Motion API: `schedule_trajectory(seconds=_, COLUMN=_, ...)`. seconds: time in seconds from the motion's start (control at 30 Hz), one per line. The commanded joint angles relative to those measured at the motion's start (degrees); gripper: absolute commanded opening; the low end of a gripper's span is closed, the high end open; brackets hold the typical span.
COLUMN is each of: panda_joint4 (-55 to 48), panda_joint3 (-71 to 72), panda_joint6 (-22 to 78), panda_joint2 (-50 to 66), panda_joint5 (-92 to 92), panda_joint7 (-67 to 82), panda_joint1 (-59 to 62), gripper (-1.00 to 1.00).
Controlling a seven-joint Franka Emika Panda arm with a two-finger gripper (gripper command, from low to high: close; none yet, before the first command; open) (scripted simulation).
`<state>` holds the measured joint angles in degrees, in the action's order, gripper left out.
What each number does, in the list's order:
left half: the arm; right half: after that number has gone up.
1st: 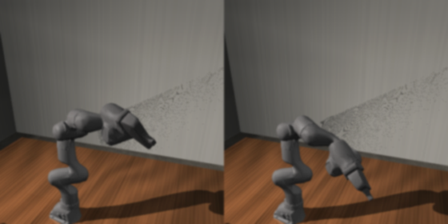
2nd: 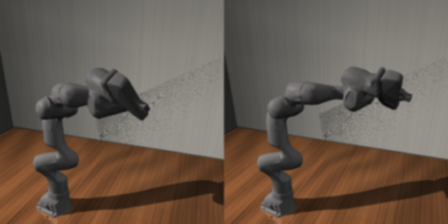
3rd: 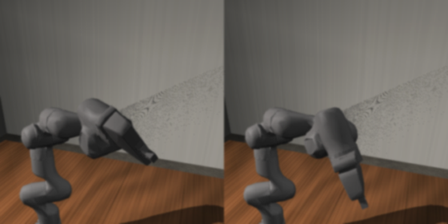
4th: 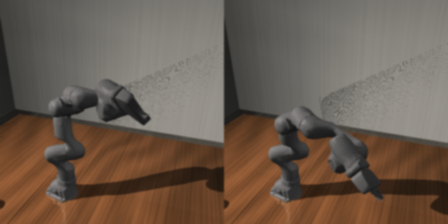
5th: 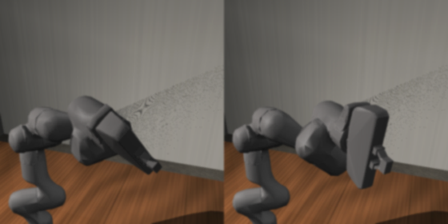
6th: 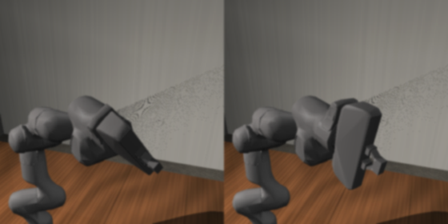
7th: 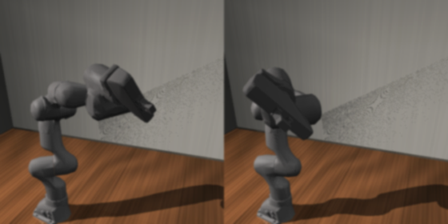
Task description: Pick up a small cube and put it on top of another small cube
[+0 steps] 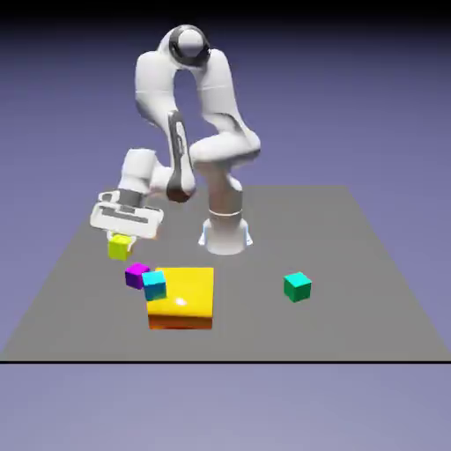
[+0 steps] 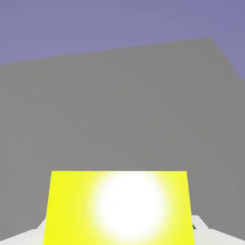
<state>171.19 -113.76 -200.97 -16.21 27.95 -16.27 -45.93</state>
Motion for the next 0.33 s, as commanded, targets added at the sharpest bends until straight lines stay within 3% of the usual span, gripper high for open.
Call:
schedule_trajectory(seconds=0.0, panda_joint4=0.3, panda_joint3=-1.8, panda_joint6=0.1, panda_joint2=-0.5, panda_joint5=-2.1, panda_joint7=2.0, panda_joint1=-2.1, gripper=-1.00)
schedule_trajectory(seconds=0.2, panda_joint4=1.9, panda_joint3=-12.1, panda_joint6=0.8, panda_joint2=-3.5, panda_joint5=-14.5, panda_joint7=13.5, panda_joint1=-14.3, gripper=-1.00)
schedule_trajectory(seconds=0.23, panda_joint4=1.9, panda_joint3=-12.1, panda_joint6=0.8, panda_joint2=-3.5, panda_joint5=-14.5, panda_joint7=13.5, panda_joint1=-14.3, gripper=1.00)
schedule_trajectory(seconds=0.3, panda_joint4=1.6, panda_joint3=-10.3, panda_joint6=0.7, panda_joint2=-3.0, panda_joint5=-12.4, panda_joint7=11.5, panda_joint1=-12.3, gripper=1.00)
